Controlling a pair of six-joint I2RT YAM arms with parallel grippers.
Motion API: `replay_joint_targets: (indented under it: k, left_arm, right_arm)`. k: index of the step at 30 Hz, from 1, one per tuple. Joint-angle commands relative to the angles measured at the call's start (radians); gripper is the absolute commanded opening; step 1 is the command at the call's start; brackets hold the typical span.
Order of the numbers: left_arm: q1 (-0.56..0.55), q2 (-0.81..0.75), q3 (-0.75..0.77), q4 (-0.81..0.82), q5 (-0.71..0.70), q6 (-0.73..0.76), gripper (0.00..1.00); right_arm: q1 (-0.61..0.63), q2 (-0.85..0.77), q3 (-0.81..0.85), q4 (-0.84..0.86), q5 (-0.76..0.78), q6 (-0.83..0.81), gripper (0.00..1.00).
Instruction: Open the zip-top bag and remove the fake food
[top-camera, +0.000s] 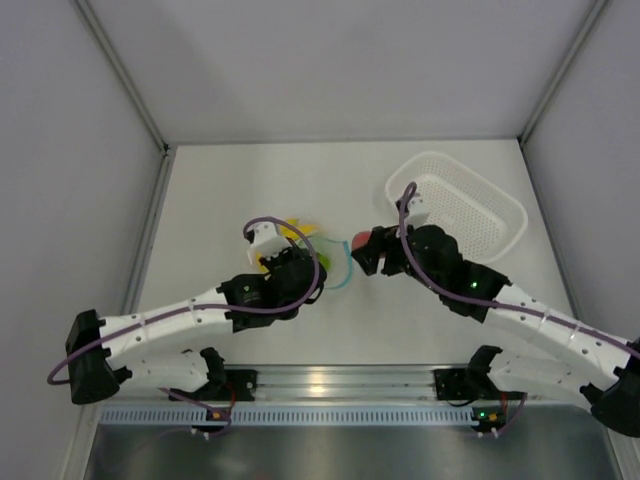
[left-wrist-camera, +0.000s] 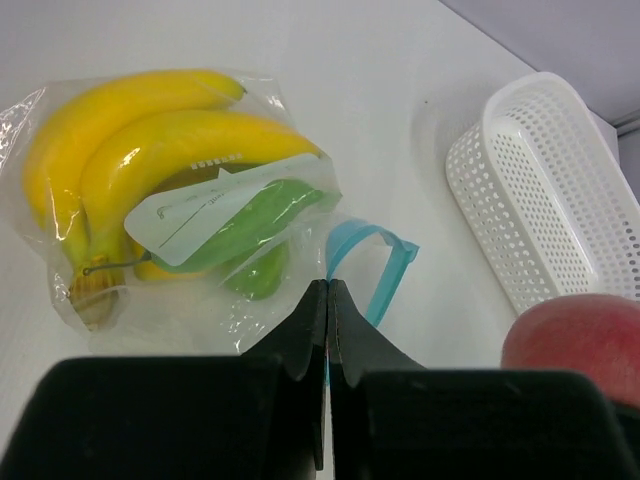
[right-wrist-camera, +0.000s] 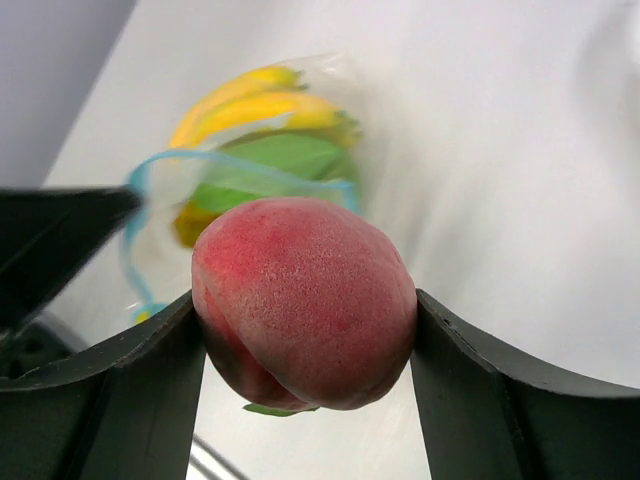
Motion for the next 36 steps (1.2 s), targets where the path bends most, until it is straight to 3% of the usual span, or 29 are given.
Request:
replay_joint_targets:
  k: [1,6,12,16,21,24,25,28,30,34,36]
  left_arm:
    - [0.005,-0.012,0.070,0.032,-0.025,0.056,0.00]
    - [0.014,0.020,0.159,0.033,0.018,0.180,0.00]
    - [0.040,0.060,0.231,0.043,0.087,0.237,0.00]
    - [0.096,0.081,0.232,0.101,0.238,0.295,0.00]
    - [0.119,0.107,0.253,0.104,0.286,0.311,0.00]
    - [0.119,0.109,0.262,0.104,0.296,0.323,0.00]
    - [0.119,0.110,0.262,0.104,0.297,0.328,0.00]
    - [0.119,0.118,0.270,0.104,0.299,0.343,0.00]
    - [0.119,0.124,0.273,0.104,0.299,0.349,0.00]
    - [0.120,0.132,0.278,0.104,0.303,0.346,0.00]
    - [0.119,0.130,0.279,0.106,0.305,0.348,0.00]
  right_arm:
    - [-0.157,-0.020,0.085,-0.169,0.057,-0.087,0.48]
    - [-0.524,0.129,0.204,-0.238,0.007,-0.177,0.49]
    - [-0.741,0.462,0.463,-0.309,0.070,-0.229,0.49]
    - [-0.771,0.631,0.583,-0.297,0.072,-0.255,0.50]
    - [-0.797,0.833,0.734,-0.296,0.037,-0.277,0.52]
    - [-0.798,0.918,0.805,-0.310,0.012,-0.292,0.57]
    - [-0.800,0.957,0.829,-0.325,0.006,-0.297,0.65]
    - [-0.798,0.968,0.874,-0.353,-0.020,-0.303,0.91]
    - [-0.798,0.952,0.880,-0.359,-0.026,-0.302,0.99]
    - [-0.798,0.869,0.870,-0.365,-0.029,-0.294,0.99]
    - [-0.798,0.826,0.834,-0.358,-0.110,-0.262,0.99]
